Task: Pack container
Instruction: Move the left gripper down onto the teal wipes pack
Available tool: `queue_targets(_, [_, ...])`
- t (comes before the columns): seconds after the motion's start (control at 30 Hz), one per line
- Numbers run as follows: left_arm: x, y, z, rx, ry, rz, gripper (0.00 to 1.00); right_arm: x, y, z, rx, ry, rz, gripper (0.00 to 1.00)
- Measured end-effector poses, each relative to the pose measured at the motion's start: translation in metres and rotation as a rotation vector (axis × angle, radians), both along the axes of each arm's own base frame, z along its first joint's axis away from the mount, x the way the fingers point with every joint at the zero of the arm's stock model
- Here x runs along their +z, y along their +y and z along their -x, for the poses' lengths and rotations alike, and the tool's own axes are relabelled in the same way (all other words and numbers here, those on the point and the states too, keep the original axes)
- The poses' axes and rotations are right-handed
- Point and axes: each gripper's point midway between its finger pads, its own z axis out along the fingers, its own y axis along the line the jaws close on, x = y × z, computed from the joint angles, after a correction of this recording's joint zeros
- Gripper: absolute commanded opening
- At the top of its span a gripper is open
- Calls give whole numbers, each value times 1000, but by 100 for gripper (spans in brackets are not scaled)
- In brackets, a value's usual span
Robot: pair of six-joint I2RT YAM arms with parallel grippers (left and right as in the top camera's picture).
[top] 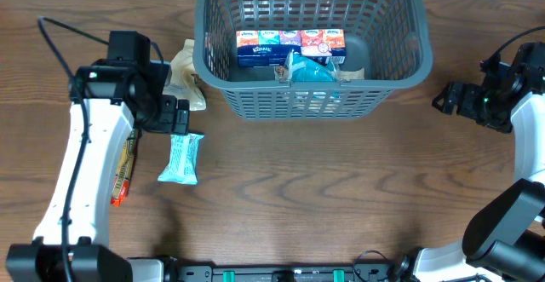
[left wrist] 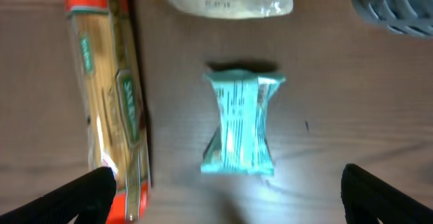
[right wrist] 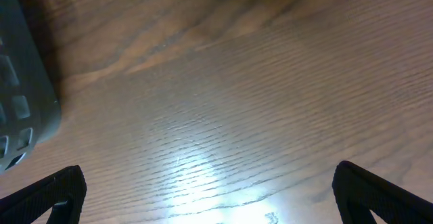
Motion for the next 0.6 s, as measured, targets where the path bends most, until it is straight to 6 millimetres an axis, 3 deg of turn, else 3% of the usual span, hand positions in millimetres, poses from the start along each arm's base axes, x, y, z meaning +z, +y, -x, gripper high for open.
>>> queue_targets(0.6, [-91, -2, 21, 35, 47, 22, 99, -1, 2, 1, 2, 6, -9, 99])
